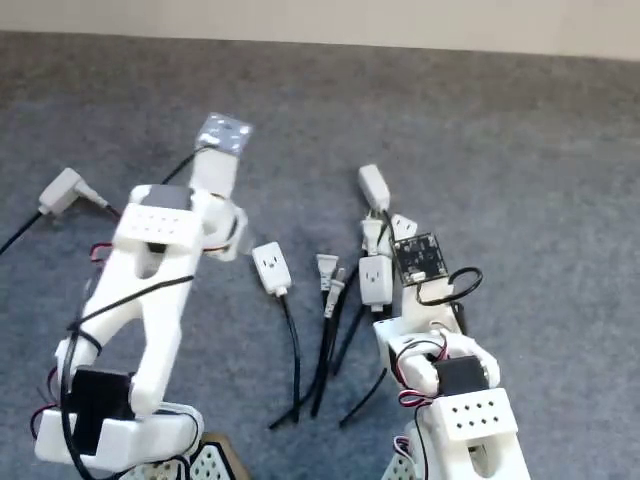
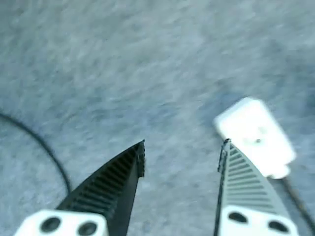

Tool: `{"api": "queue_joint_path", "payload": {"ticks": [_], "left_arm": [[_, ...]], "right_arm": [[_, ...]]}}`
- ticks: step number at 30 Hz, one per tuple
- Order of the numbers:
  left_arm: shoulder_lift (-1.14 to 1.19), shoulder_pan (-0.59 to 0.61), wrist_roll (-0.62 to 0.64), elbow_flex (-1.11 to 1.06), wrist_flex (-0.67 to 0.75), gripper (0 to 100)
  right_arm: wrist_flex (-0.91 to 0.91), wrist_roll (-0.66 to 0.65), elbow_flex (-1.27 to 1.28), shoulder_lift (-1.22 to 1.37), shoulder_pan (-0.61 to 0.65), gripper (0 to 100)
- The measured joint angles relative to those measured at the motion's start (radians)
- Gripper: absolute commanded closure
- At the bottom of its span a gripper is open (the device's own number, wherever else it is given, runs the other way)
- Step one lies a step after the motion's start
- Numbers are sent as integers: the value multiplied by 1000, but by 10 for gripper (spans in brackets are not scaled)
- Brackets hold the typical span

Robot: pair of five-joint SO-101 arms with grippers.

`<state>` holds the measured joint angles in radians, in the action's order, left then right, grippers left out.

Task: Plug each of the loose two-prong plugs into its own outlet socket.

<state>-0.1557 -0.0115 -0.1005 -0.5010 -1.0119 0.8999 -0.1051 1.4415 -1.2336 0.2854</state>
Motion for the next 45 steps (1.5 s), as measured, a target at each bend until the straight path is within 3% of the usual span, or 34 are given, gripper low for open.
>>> {"api": "queue_joint_path", "payload": {"ticks": [4,12,25,30,34,41,45], "left_arm": [[0,-68,25,-9,29,748],[-5,-63,-2,-199,155,748],[-9,275,-219,-241,158,748],[-9,308,-235,-206,158,748],[-9,239,-164,-130,114,748],[-9,3,-12,-66,86,748],[-9,-60,11,-66,84,748]], "right_arm": [[0,0,0,0,0,645],[0,0,0,0,0,645],[0,0,0,0,0,645],[0,2,0,0,0,645],[0,3,0,0,0,645],[0,3,0,0,0,645],[0,3,0,0,0,645]]}}
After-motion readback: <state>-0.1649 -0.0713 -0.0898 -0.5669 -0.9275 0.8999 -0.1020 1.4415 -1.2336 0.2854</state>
